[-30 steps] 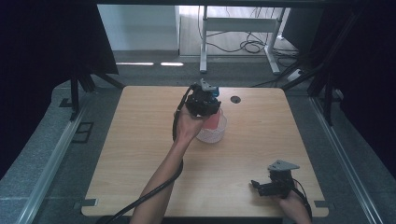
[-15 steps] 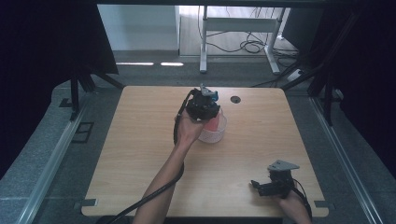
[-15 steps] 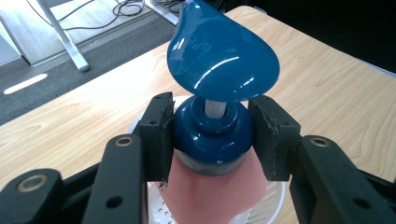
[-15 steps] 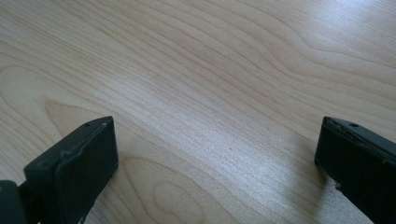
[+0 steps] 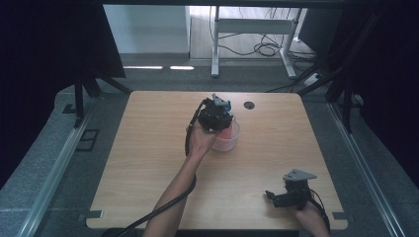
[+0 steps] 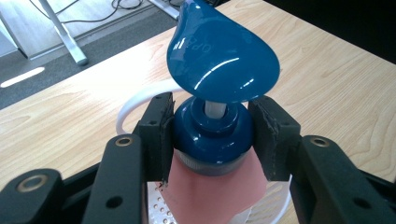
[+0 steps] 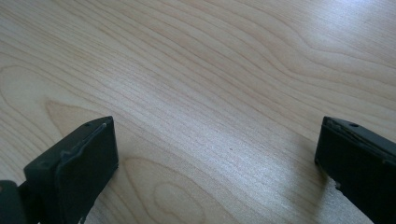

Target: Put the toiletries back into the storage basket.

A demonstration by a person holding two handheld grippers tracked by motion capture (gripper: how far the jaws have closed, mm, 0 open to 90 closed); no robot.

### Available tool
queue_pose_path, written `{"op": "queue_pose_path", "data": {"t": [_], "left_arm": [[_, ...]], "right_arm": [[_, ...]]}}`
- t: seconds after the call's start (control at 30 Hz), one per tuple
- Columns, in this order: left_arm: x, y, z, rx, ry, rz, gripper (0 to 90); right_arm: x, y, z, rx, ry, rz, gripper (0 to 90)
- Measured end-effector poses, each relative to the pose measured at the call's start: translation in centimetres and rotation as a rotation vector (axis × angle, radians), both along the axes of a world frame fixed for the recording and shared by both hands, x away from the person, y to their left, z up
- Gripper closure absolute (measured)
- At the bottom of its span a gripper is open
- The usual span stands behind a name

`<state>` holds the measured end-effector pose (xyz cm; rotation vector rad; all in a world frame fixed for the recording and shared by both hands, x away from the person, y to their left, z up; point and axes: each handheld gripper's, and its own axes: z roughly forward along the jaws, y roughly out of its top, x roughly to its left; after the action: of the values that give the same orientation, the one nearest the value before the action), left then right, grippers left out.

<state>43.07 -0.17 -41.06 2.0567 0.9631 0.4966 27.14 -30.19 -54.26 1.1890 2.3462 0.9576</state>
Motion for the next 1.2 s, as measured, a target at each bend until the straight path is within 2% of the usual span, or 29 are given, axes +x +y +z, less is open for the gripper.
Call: {"op": "queue_pose_path", "data": {"t": [0.6, 0.97, 1.07, 1.2], "left_arm": [[0.2, 0.0, -1.8, 0.013, 0.014, 0.021, 52.8], [0.1, -0.2, -2.7, 0.034, -0.004, 0.027, 52.7], [0.1, -0.1, -2.8, 0.025, -0.004, 0.031, 52.7], [0.3, 0.1, -2.7, 0.025, 0.020, 0.035, 52.1]], "right_arm": [[0.0, 0.0, 0.0, 0.000, -0.001, 0.002, 0.0], [0.0, 0.0, 0.0, 0.001, 0.000, 0.003, 0.0], [0.0, 0.0, 0.0, 0.001, -0.001, 0.003, 0.0], [0.0, 0.0, 0.0, 0.001, 0.000, 0.003, 0.0]]}}
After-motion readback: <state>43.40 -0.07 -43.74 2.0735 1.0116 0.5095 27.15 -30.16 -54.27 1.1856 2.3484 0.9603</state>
